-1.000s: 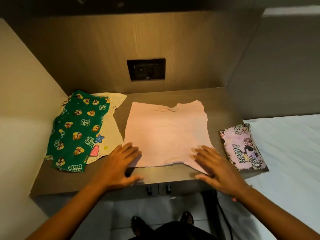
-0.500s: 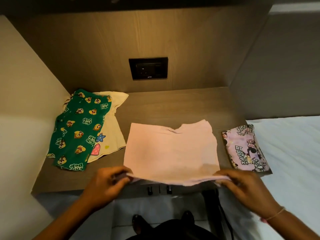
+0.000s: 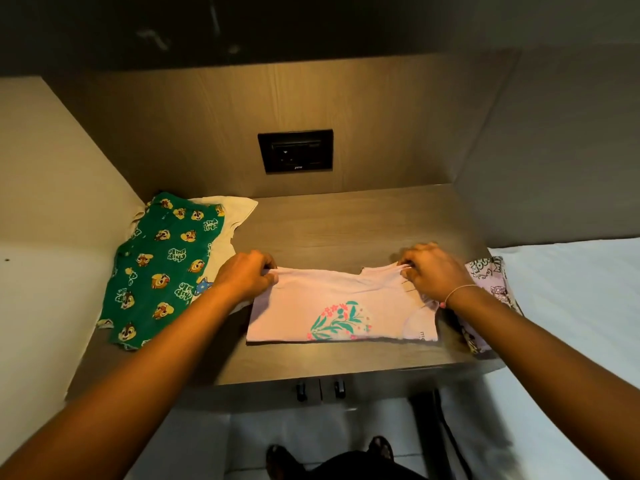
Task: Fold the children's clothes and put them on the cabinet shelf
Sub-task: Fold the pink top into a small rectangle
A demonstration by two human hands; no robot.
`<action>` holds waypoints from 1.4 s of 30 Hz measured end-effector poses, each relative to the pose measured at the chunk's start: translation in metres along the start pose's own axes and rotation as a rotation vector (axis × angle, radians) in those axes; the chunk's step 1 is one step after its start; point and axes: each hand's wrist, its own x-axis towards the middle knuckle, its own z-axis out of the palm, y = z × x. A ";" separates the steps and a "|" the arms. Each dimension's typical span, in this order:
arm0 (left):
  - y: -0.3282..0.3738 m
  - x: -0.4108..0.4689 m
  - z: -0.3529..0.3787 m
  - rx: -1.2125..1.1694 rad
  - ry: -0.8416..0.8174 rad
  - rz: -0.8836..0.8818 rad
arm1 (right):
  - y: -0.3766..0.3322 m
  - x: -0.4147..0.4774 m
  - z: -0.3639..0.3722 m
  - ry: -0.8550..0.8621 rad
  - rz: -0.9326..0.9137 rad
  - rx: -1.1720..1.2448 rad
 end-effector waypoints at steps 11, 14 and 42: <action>0.007 0.020 -0.007 0.316 -0.080 0.242 | -0.013 0.024 -0.007 -0.210 -0.038 -0.082; 0.010 0.017 -0.012 0.314 -0.032 0.233 | -0.015 0.021 -0.014 -0.218 0.023 -0.002; 0.053 -0.093 0.085 0.147 -0.108 0.048 | -0.006 -0.079 0.036 -0.157 -0.343 -0.098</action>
